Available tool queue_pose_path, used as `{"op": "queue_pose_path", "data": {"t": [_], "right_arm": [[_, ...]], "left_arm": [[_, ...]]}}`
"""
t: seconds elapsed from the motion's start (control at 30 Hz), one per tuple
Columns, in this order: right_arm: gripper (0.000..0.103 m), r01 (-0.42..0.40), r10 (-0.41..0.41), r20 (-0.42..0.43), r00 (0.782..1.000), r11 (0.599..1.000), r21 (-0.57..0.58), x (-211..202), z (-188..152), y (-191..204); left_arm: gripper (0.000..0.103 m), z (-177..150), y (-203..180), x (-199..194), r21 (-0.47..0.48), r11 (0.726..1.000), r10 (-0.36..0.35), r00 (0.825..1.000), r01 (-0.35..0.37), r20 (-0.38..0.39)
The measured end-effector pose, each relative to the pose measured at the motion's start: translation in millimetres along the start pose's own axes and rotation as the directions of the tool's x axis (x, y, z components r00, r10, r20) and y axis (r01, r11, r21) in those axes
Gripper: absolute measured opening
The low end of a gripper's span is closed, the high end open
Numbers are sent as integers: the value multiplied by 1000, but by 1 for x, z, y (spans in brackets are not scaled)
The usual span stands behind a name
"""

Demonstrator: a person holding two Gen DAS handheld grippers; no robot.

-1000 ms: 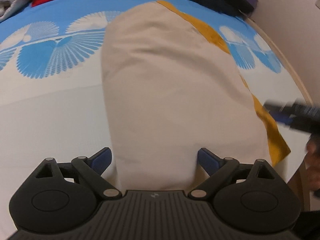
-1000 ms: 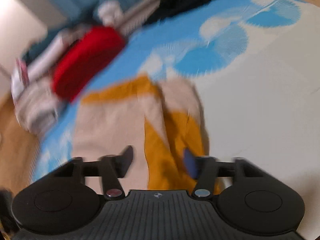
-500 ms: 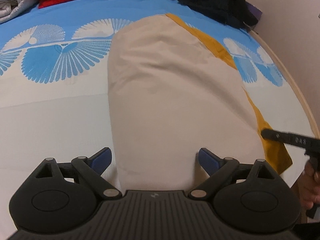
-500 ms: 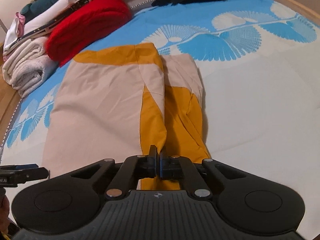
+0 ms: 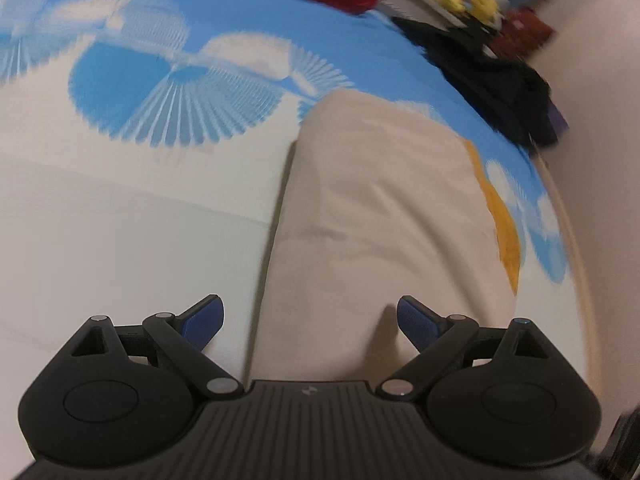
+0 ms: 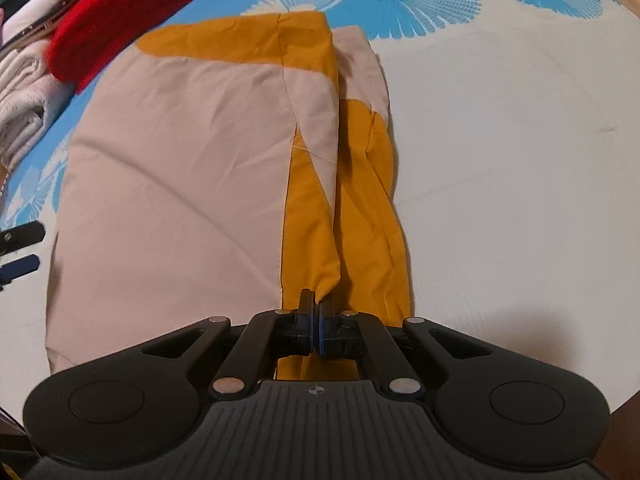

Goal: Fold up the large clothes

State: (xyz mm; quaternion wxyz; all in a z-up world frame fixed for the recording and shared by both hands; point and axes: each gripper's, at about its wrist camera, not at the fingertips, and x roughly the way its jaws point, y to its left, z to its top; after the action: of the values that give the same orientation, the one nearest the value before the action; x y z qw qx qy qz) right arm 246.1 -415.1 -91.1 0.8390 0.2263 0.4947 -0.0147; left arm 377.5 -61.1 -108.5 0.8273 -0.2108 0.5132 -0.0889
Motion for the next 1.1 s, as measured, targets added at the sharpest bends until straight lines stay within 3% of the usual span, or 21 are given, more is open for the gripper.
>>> {"op": "queue_pose_path", "data": {"t": [0.07,0.1,0.13,0.2,0.4,0.5,0.53,0.57,0.63,0.7,0.8,0.97,1.03,1.1], "right_arm": [[8,-12,11,37,999,1000,25,-3,4,-1],[16,-24,22,52,998,999,32,-4,6,-3],[32,-34,32,69,997,999,36,-3,9,-5],[52,-19,14,109,994,999,39,-2,12,-6],[58,-12,4,85,996,995,94,19,23,-19],[58,-13,8,52,999,994,106,32,25,-17],[58,-14,9,57,998,995,100,34,27,-14],[56,-16,10,62,998,996,91,35,28,-10],[21,-47,42,69,997,996,78,36,26,-1],[11,-57,51,84,995,997,61,36,25,10],[6,-68,63,106,992,997,38,36,25,28],[4,-175,169,172,970,984,22,38,28,71],[4,-206,204,191,960,978,-12,40,25,97],[3,-235,238,208,949,971,-40,43,23,119]], "left_arm": [[97,7,8,15,-52,998,-26,999,24,-31],[99,10,12,23,-73,996,-46,998,43,-40],[100,13,15,30,-91,994,-65,997,61,-49],[101,18,20,43,-127,987,-111,992,102,-59],[101,24,27,79,-193,958,-233,969,213,-85],[98,26,23,88,-179,953,-260,963,244,-70],[95,26,20,88,-165,956,-255,965,243,-58],[86,26,17,86,-149,960,-245,968,236,-45],[68,26,12,80,-105,968,-230,973,226,-23],[41,30,9,69,-74,968,-242,970,242,5],[37,41,5,43,-12,972,-232,971,233,63],[38,68,33,-6,14,986,-167,973,167,160],[41,80,54,-25,7,992,-128,974,129,189],[52,91,77,-40,-15,996,-80,974,85,213]]}}
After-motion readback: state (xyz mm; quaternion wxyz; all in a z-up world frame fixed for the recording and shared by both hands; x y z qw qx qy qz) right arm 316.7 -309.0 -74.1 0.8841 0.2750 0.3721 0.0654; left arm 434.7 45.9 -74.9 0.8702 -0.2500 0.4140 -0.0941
